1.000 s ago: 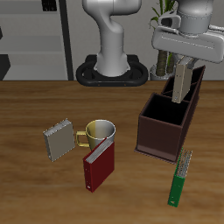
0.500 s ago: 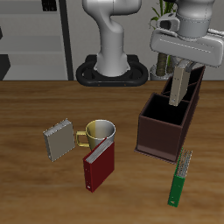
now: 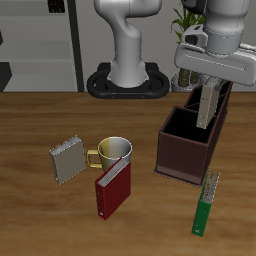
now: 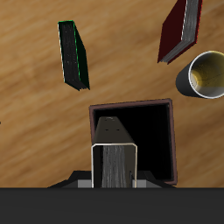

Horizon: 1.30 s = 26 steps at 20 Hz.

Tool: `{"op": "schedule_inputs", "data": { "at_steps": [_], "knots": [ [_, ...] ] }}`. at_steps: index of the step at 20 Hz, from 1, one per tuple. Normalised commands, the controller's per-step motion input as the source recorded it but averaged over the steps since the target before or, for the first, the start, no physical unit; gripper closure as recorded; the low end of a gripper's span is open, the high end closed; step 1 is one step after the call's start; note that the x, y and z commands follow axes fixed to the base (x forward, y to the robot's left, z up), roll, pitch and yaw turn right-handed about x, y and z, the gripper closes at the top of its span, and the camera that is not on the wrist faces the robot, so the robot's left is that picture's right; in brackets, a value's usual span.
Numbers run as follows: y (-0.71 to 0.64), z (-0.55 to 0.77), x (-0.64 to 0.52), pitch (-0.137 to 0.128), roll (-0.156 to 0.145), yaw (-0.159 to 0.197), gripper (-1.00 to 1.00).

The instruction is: Place the left yellow book into the left desk caddy's right compartment and place the right yellow book into the left desk caddy's right compartment and place the red book into the left desk caddy's left compartment

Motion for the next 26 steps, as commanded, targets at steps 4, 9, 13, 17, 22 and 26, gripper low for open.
{"op": "schedule_inputs", "data": {
  "at_steps": [4,9,13,17,22,26],
  "knots": [
    [-0.06,-0.14,0.06,0.02,0.007,-0.006,1.0],
    [-0.02,-0.12,0.01,0.017,-0.008,-0.002,1.0],
    [0.04,-0.37,0.06,0.048,0.014,0.019,1.0],
    [0.01,-0.22,0.05,0.032,0.016,0.002,1.0],
    [0.04,-0.18,0.02,0.025,0.011,0.012,1.0],
    [-0.02,-0.17,0.05,0.03,0.005,0.01,1.0]
  ]
}}
